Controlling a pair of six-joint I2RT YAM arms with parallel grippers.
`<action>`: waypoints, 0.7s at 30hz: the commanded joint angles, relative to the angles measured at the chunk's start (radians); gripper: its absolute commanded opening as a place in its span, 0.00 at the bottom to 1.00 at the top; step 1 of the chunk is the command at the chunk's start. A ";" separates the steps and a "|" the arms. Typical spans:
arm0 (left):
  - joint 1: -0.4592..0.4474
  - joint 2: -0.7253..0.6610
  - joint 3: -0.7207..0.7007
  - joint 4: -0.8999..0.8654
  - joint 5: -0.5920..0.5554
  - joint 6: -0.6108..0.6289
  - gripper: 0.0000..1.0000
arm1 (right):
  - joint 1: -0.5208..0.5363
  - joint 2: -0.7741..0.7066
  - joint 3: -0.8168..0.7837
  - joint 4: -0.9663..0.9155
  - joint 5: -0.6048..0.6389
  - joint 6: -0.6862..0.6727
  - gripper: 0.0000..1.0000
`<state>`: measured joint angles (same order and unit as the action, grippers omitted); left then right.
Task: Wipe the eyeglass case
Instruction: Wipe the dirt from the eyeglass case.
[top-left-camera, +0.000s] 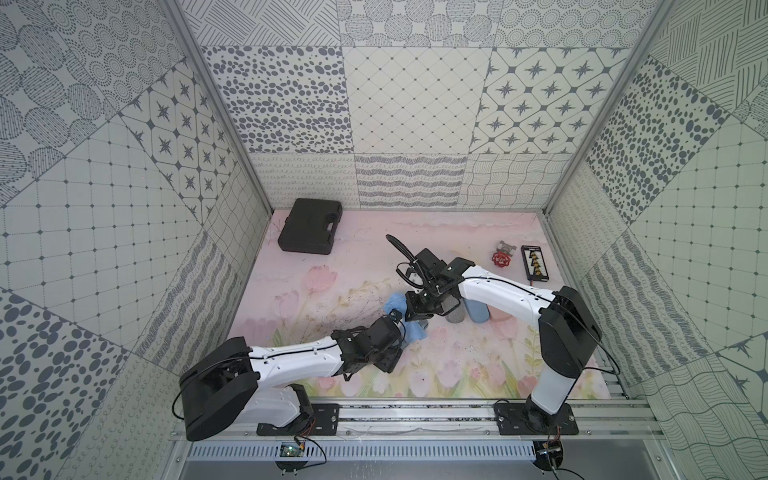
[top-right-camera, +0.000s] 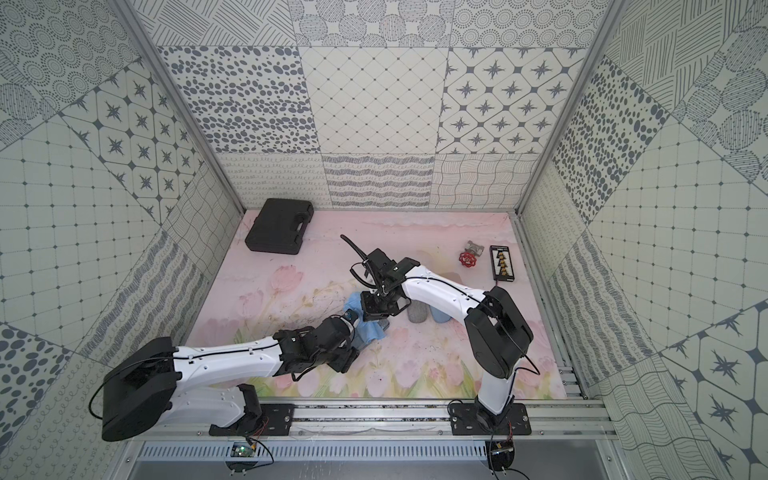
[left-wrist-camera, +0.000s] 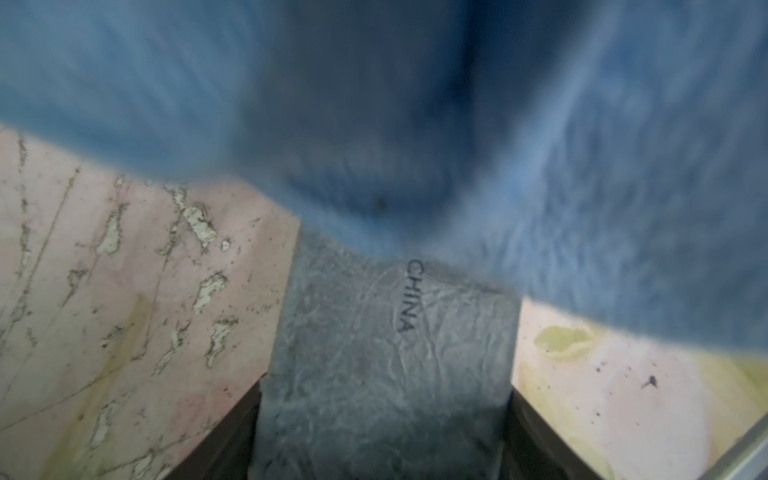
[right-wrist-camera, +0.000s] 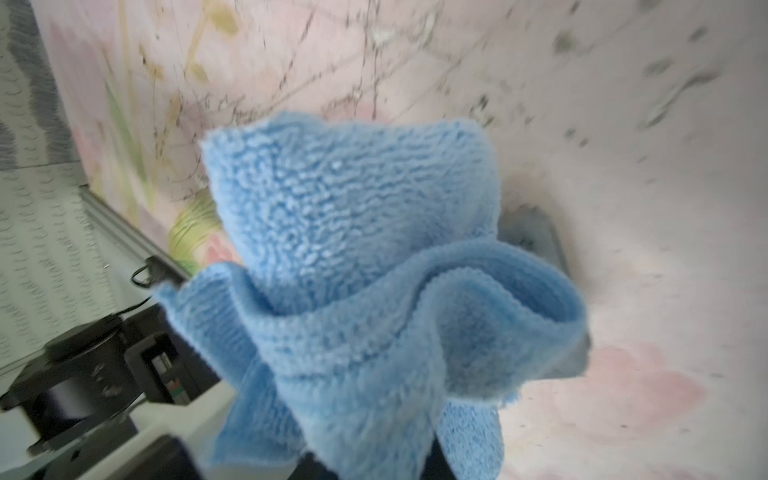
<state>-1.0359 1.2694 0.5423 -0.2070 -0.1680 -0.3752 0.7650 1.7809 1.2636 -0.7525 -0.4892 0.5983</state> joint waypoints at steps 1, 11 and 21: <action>-0.007 -0.033 0.003 0.014 -0.097 -0.025 0.35 | -0.071 0.025 -0.097 0.097 -0.135 0.049 0.00; -0.015 -0.022 0.005 -0.007 -0.113 -0.046 0.35 | -0.008 0.048 0.236 -0.306 0.608 -0.224 0.00; -0.030 -0.041 0.009 -0.043 -0.135 -0.065 0.35 | 0.009 0.016 0.019 0.101 -0.133 0.071 0.00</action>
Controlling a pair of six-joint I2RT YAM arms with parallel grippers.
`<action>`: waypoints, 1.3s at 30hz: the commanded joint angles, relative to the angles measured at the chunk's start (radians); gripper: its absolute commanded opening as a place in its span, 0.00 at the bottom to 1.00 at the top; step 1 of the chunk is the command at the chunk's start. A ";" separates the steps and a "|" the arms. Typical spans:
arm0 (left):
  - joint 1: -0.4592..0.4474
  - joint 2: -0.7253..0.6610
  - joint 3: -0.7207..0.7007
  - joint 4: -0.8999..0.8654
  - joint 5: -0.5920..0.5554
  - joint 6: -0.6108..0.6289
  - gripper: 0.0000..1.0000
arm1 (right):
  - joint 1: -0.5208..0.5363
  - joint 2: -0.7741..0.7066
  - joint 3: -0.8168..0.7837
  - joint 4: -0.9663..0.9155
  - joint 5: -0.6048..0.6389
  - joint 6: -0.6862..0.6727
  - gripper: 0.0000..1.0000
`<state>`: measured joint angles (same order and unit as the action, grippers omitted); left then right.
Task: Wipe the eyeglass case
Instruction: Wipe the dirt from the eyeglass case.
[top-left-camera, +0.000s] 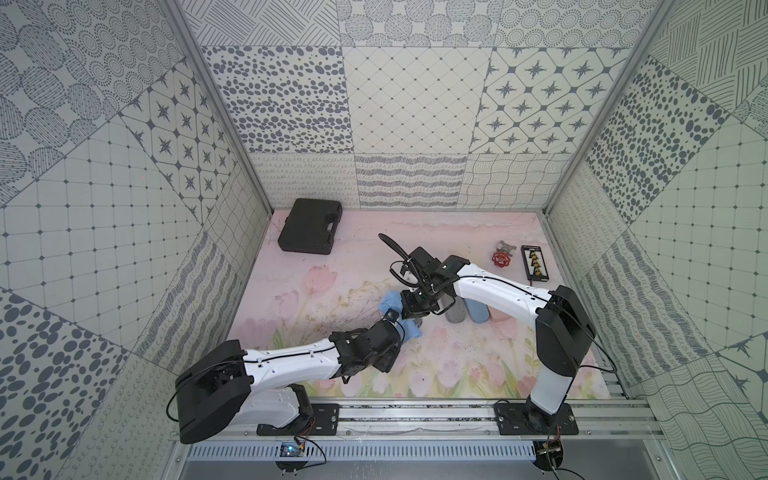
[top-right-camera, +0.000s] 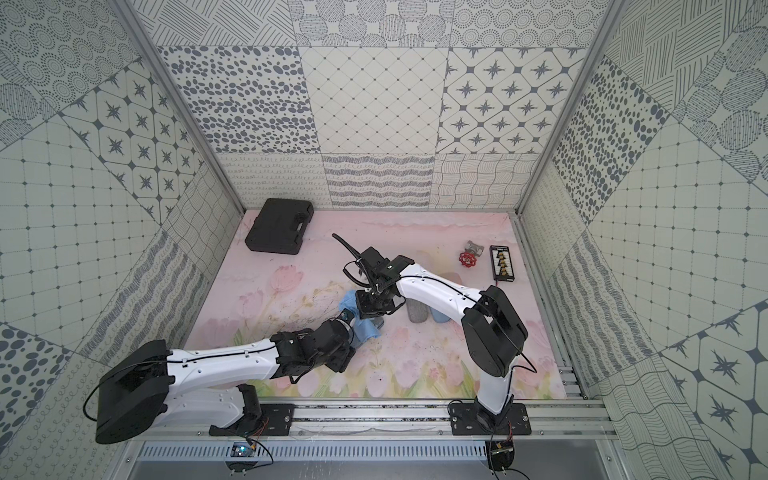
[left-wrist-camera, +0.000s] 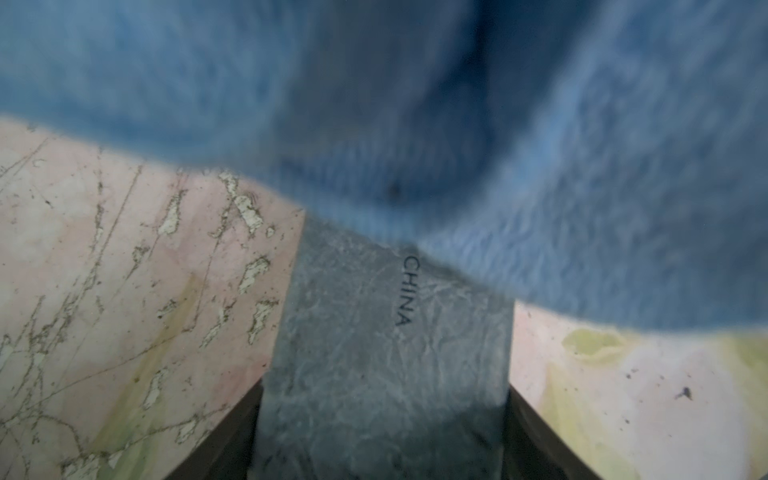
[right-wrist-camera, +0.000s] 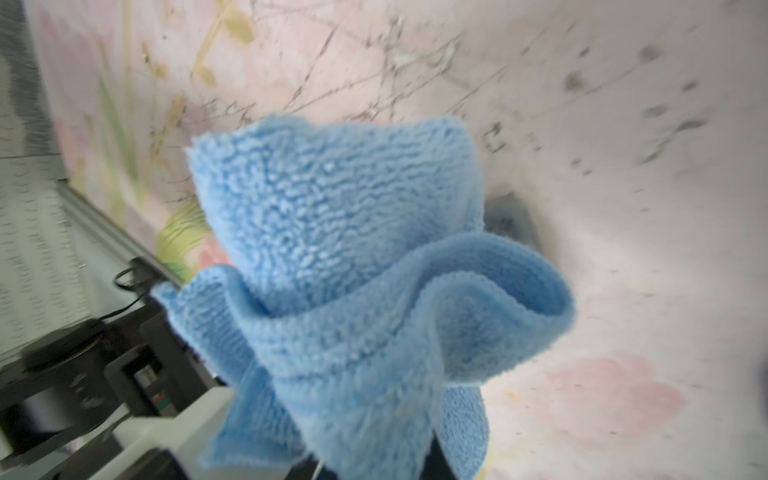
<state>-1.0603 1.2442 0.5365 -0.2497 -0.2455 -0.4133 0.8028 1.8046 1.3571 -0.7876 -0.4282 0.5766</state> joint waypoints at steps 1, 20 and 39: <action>-0.006 -0.019 0.013 0.000 -0.058 -0.027 0.35 | -0.055 0.000 -0.107 0.136 -0.191 0.077 0.00; -0.013 -0.036 0.028 -0.034 -0.102 -0.024 0.36 | 0.006 0.007 0.054 0.017 -0.093 0.020 0.00; -0.089 0.029 0.021 -0.015 -0.210 -0.042 0.36 | -0.054 -0.026 0.084 -0.119 0.028 -0.069 0.00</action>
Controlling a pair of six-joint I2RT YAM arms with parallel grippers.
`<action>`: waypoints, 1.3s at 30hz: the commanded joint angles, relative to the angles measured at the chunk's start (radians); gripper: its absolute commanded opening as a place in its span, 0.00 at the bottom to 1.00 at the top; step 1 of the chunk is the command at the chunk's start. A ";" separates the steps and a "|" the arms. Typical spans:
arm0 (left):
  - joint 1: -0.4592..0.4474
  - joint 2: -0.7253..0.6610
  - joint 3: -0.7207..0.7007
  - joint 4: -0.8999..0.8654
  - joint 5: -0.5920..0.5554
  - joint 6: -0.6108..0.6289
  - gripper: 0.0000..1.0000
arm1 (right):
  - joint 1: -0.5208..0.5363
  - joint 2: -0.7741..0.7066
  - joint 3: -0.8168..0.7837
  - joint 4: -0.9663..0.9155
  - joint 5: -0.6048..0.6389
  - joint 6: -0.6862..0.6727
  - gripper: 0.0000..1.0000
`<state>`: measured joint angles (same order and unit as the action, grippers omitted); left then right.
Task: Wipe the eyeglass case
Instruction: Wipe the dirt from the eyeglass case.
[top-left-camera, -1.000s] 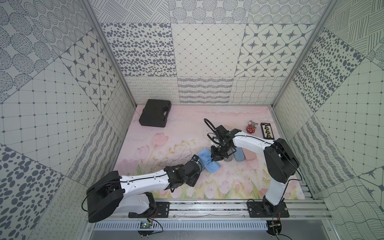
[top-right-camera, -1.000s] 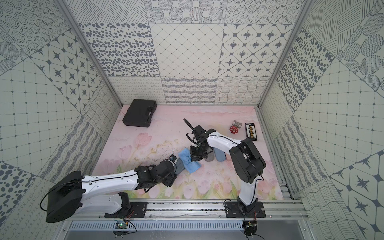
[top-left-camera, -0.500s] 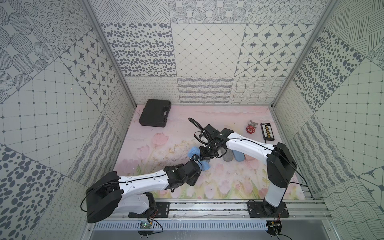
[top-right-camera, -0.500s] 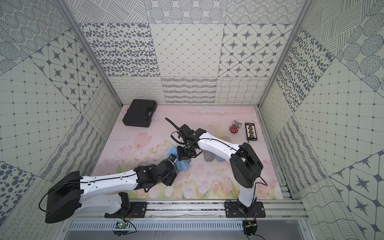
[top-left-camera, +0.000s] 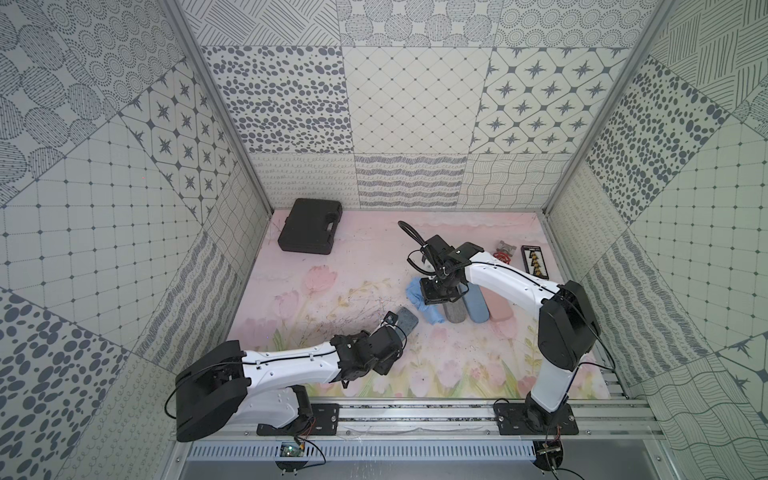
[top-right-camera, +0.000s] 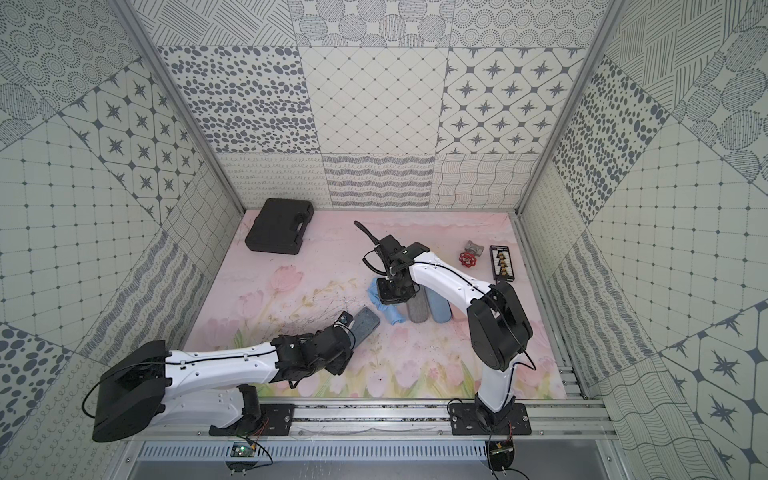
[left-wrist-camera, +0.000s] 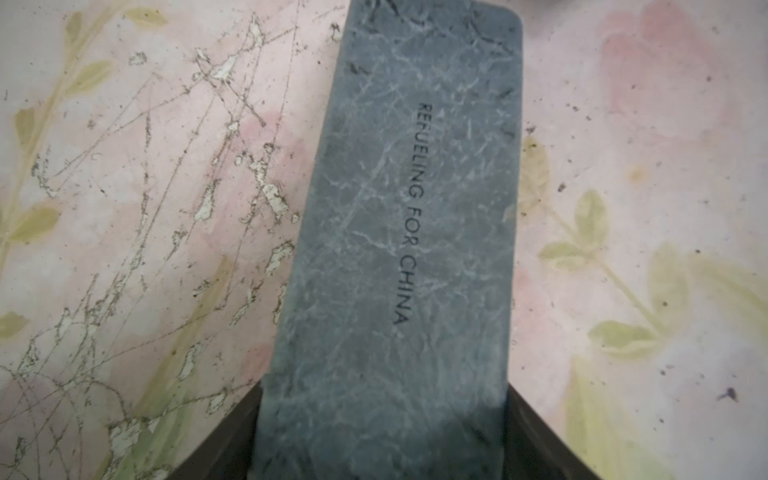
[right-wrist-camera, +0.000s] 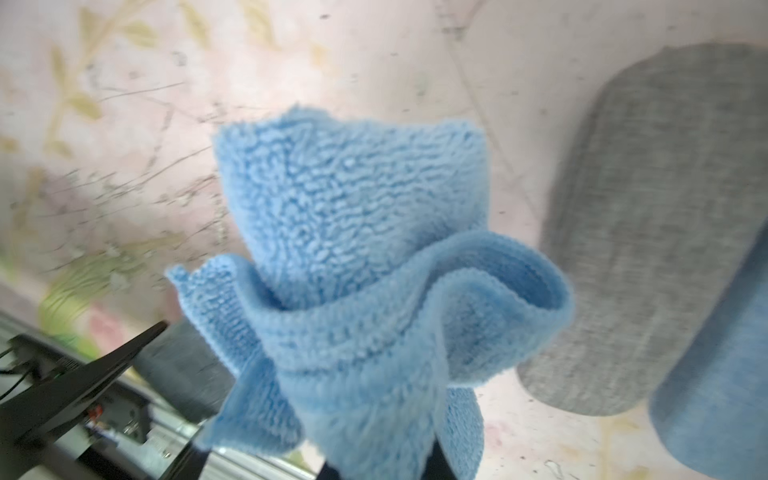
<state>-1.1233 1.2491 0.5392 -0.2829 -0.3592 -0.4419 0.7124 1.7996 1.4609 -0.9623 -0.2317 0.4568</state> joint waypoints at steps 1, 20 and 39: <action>-0.035 0.032 0.021 0.016 -0.106 -0.014 0.36 | 0.046 -0.019 -0.047 0.102 -0.223 0.076 0.00; -0.243 0.245 0.135 -0.104 -0.257 -0.082 0.36 | 0.125 0.320 0.406 -0.096 0.093 -0.137 0.00; -0.254 0.319 0.156 -0.307 -0.271 -0.332 0.21 | -0.106 0.159 0.050 -0.034 0.073 -0.122 0.00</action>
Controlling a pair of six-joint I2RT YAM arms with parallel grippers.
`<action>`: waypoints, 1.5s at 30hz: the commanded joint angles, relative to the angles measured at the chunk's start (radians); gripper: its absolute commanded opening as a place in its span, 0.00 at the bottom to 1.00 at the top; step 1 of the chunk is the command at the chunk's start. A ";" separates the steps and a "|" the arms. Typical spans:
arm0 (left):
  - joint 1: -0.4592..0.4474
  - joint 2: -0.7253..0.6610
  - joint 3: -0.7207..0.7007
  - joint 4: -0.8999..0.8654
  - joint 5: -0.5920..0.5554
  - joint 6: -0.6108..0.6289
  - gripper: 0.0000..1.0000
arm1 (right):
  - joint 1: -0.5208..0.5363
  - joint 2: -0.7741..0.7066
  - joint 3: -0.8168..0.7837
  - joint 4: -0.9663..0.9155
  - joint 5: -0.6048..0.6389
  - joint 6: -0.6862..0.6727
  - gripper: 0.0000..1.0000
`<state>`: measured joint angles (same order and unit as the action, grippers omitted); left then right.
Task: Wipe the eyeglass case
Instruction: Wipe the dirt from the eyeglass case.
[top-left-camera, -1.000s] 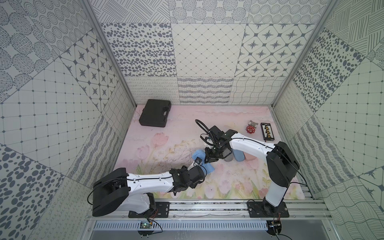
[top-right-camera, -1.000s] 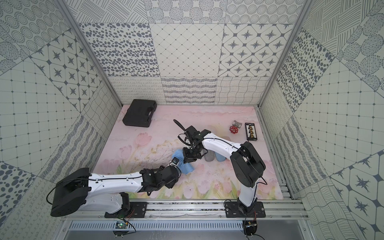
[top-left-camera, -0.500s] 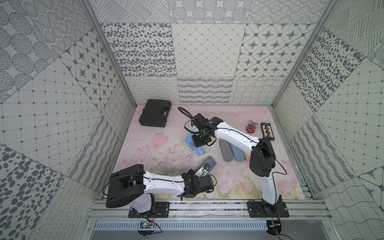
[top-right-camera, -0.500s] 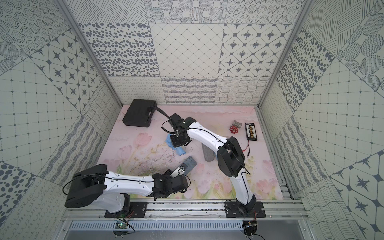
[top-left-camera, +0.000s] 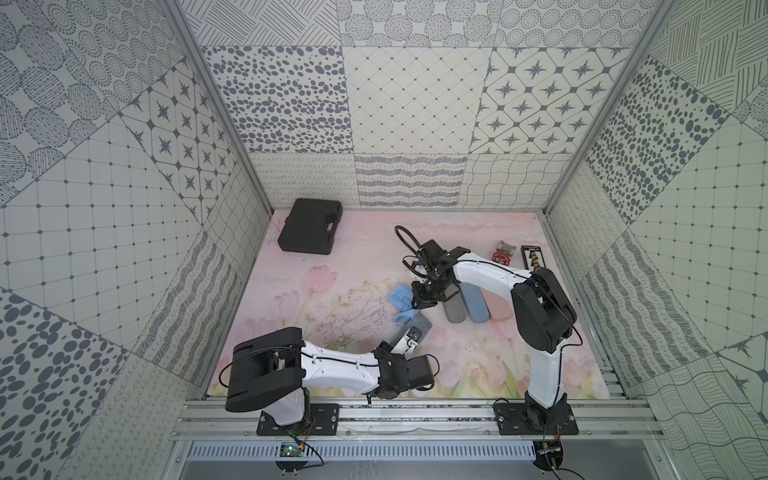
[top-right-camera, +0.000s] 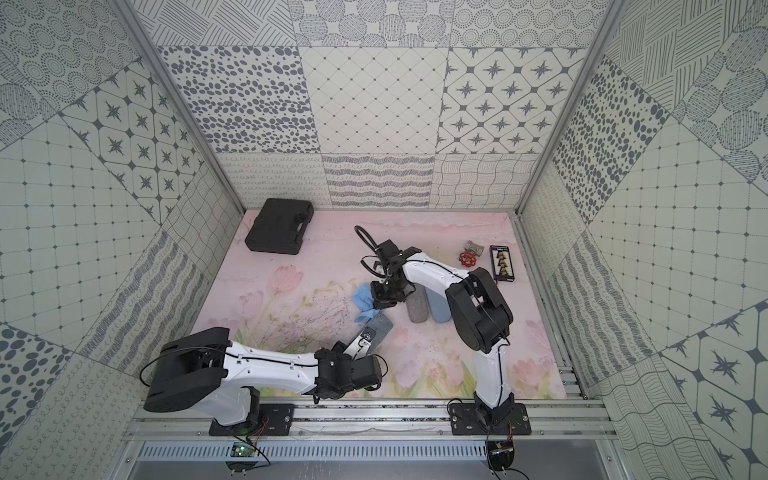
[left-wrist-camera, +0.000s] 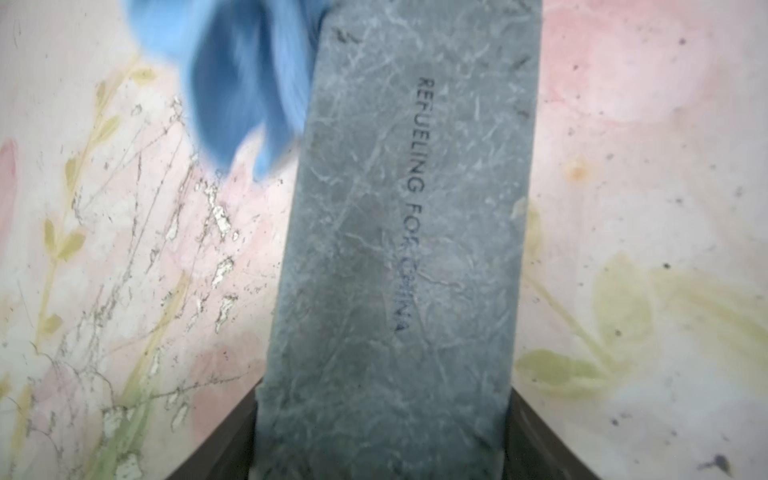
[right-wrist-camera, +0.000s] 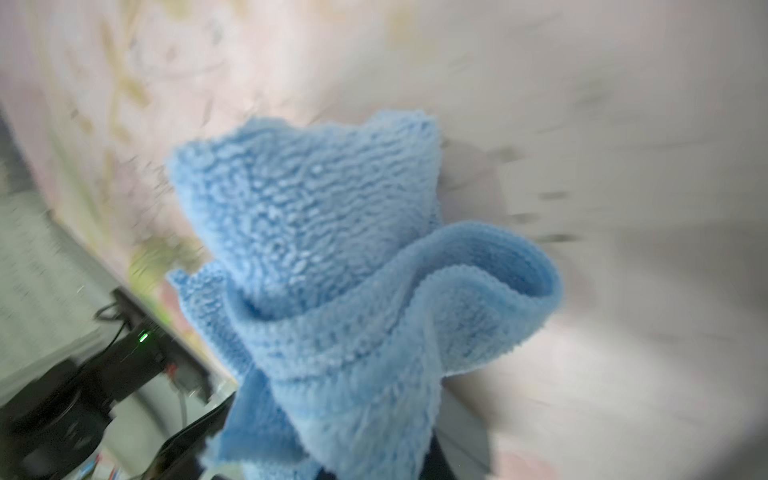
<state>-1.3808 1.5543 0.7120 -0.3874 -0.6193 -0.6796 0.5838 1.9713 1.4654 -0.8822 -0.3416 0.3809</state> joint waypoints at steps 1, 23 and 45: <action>0.004 0.010 -0.017 -0.197 -0.011 -0.085 0.21 | 0.035 -0.012 0.079 -0.115 0.189 -0.043 0.00; 0.018 -0.017 -0.043 -0.132 0.041 -0.057 0.17 | 0.060 -0.008 0.081 -0.130 0.313 -0.191 0.00; 0.138 -0.080 -0.107 -0.070 0.198 -0.084 0.13 | 0.132 -0.040 -0.057 -0.197 0.087 -0.290 0.00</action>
<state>-1.2671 1.4521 0.6296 -0.3309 -0.4740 -0.7300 0.7116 2.0045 1.4761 -1.0138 -0.1619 0.0803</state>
